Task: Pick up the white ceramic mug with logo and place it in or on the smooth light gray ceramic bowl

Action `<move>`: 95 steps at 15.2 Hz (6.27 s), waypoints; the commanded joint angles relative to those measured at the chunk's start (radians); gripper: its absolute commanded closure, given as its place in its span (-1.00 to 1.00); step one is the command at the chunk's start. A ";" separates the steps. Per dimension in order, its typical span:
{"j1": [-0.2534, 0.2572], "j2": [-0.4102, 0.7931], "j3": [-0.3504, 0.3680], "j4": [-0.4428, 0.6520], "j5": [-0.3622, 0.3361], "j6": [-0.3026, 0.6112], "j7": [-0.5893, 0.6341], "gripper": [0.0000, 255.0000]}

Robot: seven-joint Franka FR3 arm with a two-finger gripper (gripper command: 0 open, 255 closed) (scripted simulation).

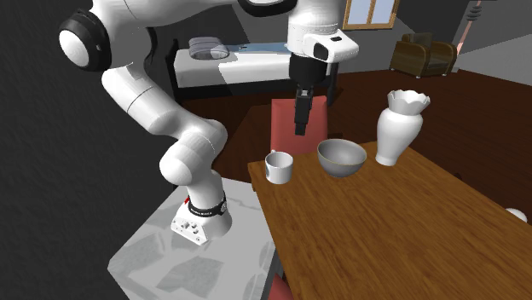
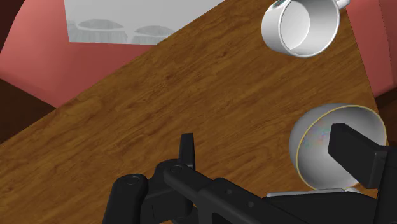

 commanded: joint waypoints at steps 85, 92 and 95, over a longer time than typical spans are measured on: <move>0.132 0.032 0.296 -0.162 0.162 0.177 0.234 1.00; 0.084 0.334 0.361 0.075 0.128 0.250 0.283 1.00; 0.069 0.461 0.388 0.193 0.098 0.260 0.314 1.00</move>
